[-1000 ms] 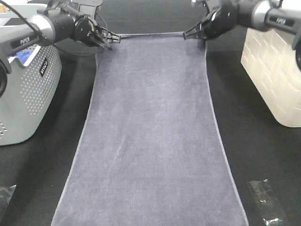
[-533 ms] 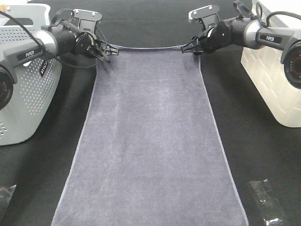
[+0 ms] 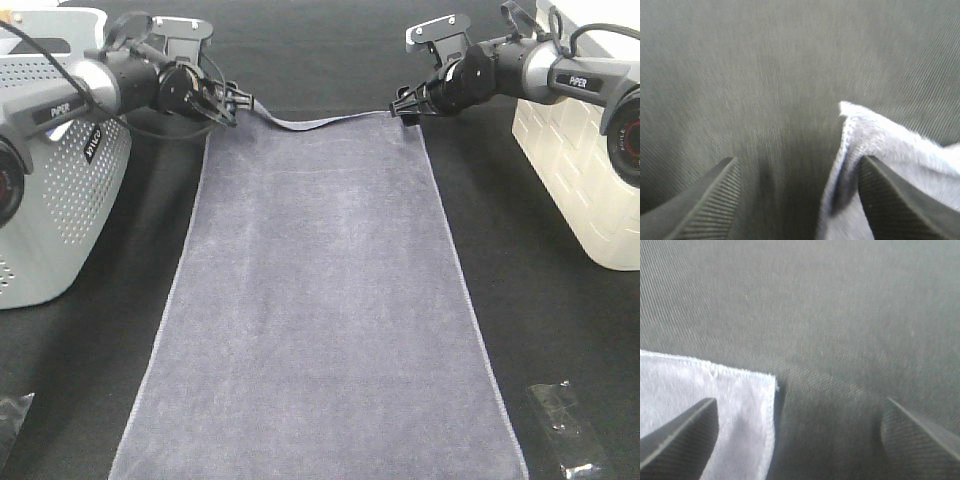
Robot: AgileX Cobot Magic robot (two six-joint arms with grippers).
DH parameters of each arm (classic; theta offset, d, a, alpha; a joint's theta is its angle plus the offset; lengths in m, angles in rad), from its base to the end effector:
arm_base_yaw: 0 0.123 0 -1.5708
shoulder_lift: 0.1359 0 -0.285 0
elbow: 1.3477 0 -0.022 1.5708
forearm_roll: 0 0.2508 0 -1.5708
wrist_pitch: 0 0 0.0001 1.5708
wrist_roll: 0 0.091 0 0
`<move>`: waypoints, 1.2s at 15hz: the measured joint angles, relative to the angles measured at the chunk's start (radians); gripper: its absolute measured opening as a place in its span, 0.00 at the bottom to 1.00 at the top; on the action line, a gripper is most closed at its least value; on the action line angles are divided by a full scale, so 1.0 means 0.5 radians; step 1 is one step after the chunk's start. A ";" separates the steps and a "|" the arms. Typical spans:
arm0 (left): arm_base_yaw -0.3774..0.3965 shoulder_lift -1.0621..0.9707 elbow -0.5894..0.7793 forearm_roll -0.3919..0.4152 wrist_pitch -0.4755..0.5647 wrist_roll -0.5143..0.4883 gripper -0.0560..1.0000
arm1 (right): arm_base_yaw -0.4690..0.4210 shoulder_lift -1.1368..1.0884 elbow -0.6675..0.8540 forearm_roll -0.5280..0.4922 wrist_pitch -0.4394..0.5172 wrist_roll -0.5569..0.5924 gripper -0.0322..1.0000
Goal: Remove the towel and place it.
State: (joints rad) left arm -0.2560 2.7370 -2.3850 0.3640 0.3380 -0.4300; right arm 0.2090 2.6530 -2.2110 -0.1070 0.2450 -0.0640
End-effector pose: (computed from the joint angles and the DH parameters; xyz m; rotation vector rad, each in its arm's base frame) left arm 0.5813 -0.1410 0.1045 0.1152 2.1461 -0.0710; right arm 0.5731 0.1191 0.1036 -0.3917 2.1334 -0.0045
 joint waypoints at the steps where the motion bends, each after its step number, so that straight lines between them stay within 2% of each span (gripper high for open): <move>1: 0.000 -0.022 0.000 0.000 0.000 0.000 0.67 | 0.000 0.000 0.000 0.000 0.042 0.000 0.84; 4: 0.000 -0.104 0.000 -0.006 0.038 0.000 0.67 | 0.000 -0.062 0.000 0.010 0.266 0.000 0.84; 8: 0.000 -0.238 -0.002 -0.006 0.194 0.000 0.68 | 0.000 -0.252 0.000 0.196 0.484 0.000 0.84; 13: -0.060 -0.462 -0.002 -0.008 0.374 0.066 0.68 | 0.000 -0.484 0.000 0.252 0.898 0.000 0.84; 15: -0.118 -0.604 -0.002 -0.010 0.530 0.200 0.68 | 0.000 -0.598 0.000 0.290 1.042 0.000 0.84; 18: -0.148 -0.812 -0.002 -0.014 0.956 0.302 0.68 | 0.000 -0.806 0.000 0.346 1.348 0.000 0.84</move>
State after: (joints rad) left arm -0.3300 2.3310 -2.3860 0.3570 0.8160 -0.2790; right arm 0.2090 2.2500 -2.2110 0.0660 0.9190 -0.0640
